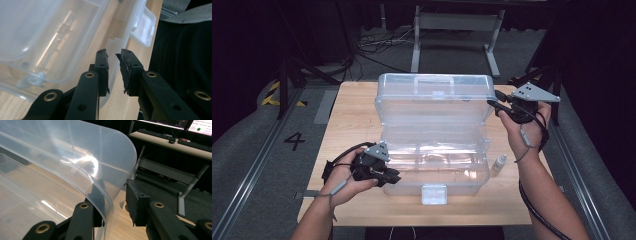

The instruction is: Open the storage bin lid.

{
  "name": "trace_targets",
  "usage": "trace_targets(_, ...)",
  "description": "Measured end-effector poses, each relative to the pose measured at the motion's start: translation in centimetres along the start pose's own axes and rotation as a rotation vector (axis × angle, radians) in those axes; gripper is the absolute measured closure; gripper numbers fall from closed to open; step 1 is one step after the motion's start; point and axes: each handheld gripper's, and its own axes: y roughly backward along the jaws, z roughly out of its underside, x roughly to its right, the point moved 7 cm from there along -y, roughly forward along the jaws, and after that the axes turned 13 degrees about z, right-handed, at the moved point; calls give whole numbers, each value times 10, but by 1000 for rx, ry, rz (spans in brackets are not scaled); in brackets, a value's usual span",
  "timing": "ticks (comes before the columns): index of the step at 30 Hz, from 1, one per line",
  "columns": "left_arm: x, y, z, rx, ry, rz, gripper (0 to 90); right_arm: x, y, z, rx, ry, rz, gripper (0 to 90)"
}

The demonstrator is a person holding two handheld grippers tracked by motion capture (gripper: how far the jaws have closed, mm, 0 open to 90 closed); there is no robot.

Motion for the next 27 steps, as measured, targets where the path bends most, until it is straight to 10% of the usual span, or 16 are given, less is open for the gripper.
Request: trace_targets(27, -4, -9, 4, -87, -13, -61, 631, 1, -3, -1, -23, -6, -14, 687)
